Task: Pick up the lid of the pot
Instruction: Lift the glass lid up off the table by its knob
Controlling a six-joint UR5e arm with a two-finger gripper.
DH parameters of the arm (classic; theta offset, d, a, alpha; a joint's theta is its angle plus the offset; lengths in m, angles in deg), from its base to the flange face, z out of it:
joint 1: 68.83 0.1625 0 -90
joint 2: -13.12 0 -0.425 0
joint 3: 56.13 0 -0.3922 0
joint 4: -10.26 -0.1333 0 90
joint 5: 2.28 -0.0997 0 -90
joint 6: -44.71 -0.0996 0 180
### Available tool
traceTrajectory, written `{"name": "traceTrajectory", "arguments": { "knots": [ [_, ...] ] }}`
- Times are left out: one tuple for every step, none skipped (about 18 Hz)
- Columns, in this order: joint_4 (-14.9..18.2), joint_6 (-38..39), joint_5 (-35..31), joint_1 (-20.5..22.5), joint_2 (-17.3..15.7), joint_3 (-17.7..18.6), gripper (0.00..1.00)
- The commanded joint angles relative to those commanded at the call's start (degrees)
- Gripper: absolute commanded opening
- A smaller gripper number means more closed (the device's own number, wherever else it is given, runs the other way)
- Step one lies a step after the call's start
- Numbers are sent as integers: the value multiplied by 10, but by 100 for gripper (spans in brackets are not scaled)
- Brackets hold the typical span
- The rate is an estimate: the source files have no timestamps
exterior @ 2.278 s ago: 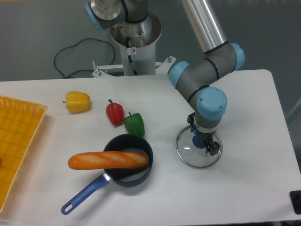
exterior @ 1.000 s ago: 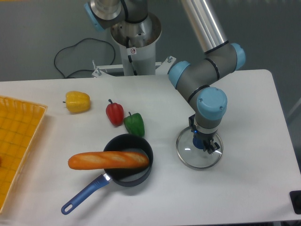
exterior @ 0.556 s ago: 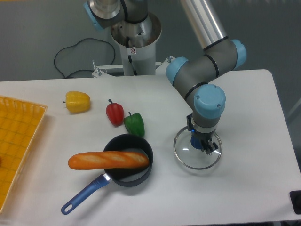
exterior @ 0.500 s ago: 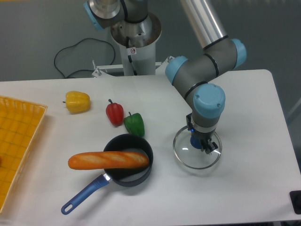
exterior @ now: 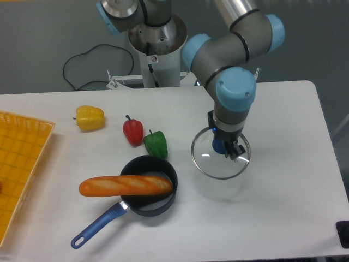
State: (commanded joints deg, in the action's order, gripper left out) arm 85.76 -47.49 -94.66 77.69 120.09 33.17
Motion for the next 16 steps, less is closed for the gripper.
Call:
{"name": "traceTrajectory", "arguments": {
  "knots": [
    [3, 3, 2, -1, -4, 0, 47],
    [3, 6, 9, -1, -6, 1, 47],
    [3, 6, 12, -1, -5, 0, 47],
    [3, 6, 13, -1, -6, 0, 47],
    [3, 6, 13, -1, -5, 0, 47],
    [2, 6, 13, 0, -4, 0, 47],
    [2, 6, 13, 1, -4, 0, 47],
    [2, 6, 13, 3, -5, 0, 47],
    [2, 6, 14, 3, -6, 0, 47],
    [2, 6, 15, 3, -6, 0, 47],
    [3, 5, 15, 3, -6, 0, 47],
    [3, 6, 15, 3, -6, 1, 47],
    [3, 6, 16, 3, -6, 1, 47],
    [2, 6, 19, 2, -6, 1, 47],
    [1, 6, 25, 3, -6, 0, 47],
    [1, 5, 25, 3, -6, 0, 47]
  ]
}}
